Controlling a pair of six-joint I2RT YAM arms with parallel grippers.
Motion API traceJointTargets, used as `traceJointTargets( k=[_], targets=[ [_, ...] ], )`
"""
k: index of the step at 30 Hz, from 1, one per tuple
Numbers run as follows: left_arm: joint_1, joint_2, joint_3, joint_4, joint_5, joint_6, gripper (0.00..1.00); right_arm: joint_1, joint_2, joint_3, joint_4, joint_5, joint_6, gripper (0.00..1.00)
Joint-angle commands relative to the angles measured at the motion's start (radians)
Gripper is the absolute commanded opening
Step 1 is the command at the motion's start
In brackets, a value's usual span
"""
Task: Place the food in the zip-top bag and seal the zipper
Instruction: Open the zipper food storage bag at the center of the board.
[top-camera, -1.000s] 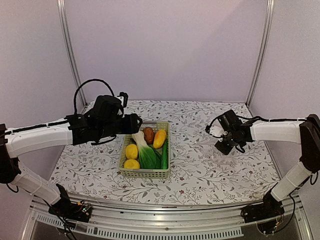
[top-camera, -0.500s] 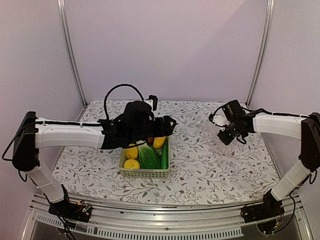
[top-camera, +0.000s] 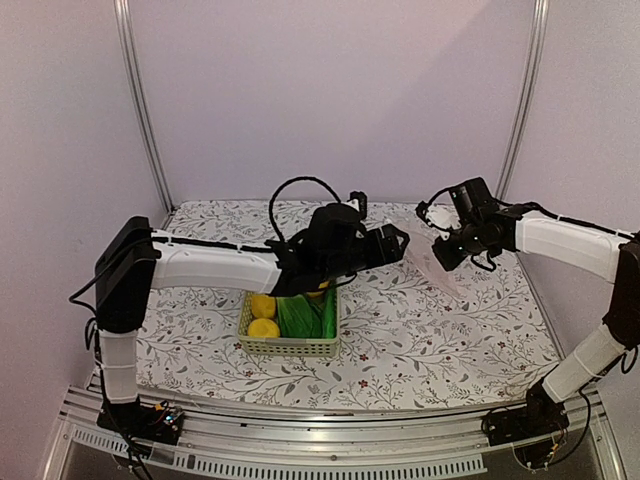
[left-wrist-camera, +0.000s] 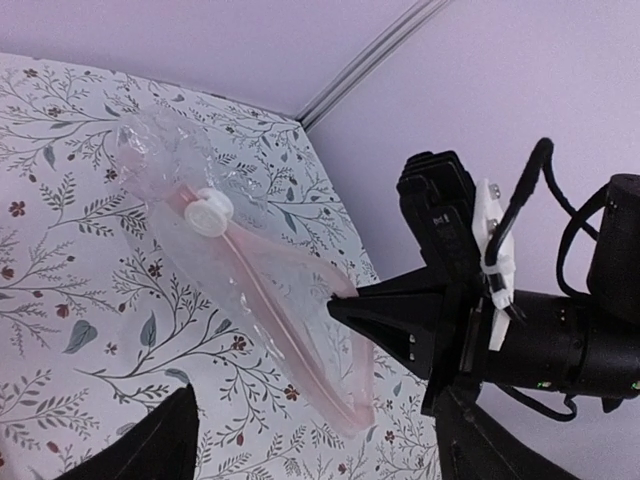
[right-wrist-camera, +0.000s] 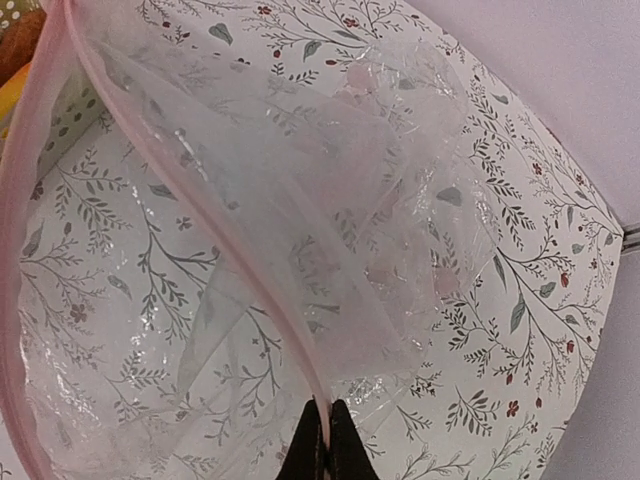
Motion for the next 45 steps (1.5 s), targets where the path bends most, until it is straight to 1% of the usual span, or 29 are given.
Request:
traceJointTargets(
  k=[1, 6, 10, 11, 14, 19, 22, 25, 33, 35, 36, 39, 40, 42, 45],
  targets=[
    [-0.007, 0.072, 0.084, -0.01, 0.052, -0.061, 0.81, -0.001, -0.007, 0.033, -0.03, -0.058, 0.032, 0.0],
    [-0.007, 0.144, 0.159, -0.096, 0.06, -0.143, 0.78, 0.001, -0.01, 0.053, -0.033, -0.083, 0.05, 0.0],
    [-0.003, 0.195, 0.21, -0.13, 0.043, -0.166, 0.69, 0.001, -0.014, 0.065, -0.043, -0.092, 0.054, 0.0],
    [-0.001, 0.208, 0.223, -0.141, 0.034, -0.173, 0.65, 0.002, -0.016, 0.066, -0.047, -0.127, 0.053, 0.0],
    [0.015, 0.242, 0.252, -0.188, -0.003, -0.214, 0.49, 0.009, -0.033, 0.065, -0.05, -0.158, 0.054, 0.0],
    [0.041, 0.281, 0.267, -0.193, -0.061, -0.21, 0.26, 0.031, -0.107, 0.083, -0.108, -0.245, 0.028, 0.0],
    [0.047, 0.295, 0.287, -0.19, -0.081, -0.195, 0.19, 0.045, -0.139, 0.1, -0.159, -0.301, 0.016, 0.0],
    [0.048, 0.296, 0.298, -0.18, -0.102, -0.168, 0.14, 0.057, -0.171, 0.104, -0.191, -0.33, -0.002, 0.0],
    [0.049, 0.266, 0.267, -0.165, -0.151, -0.155, 0.08, 0.057, -0.185, 0.122, -0.244, -0.384, -0.011, 0.0],
    [0.048, 0.252, 0.247, -0.118, -0.14, -0.134, 0.11, 0.057, -0.176, 0.121, -0.236, -0.362, 0.001, 0.0],
    [0.047, 0.244, 0.229, -0.073, -0.122, -0.116, 0.15, 0.057, -0.173, 0.117, -0.224, -0.32, 0.004, 0.0],
    [0.035, 0.207, 0.18, 0.057, -0.085, -0.051, 0.43, 0.051, -0.148, 0.115, -0.197, -0.213, 0.022, 0.0],
    [0.03, 0.195, 0.167, 0.089, -0.076, -0.027, 0.49, 0.042, -0.139, 0.122, -0.192, -0.202, 0.03, 0.0],
    [0.018, 0.17, 0.15, 0.138, -0.065, 0.03, 0.59, 0.024, -0.124, 0.133, -0.176, -0.18, 0.042, 0.0],
    [0.0, 0.135, 0.142, 0.149, -0.069, 0.091, 0.71, 0.012, -0.099, 0.139, -0.153, -0.137, 0.05, 0.0]
  ],
)
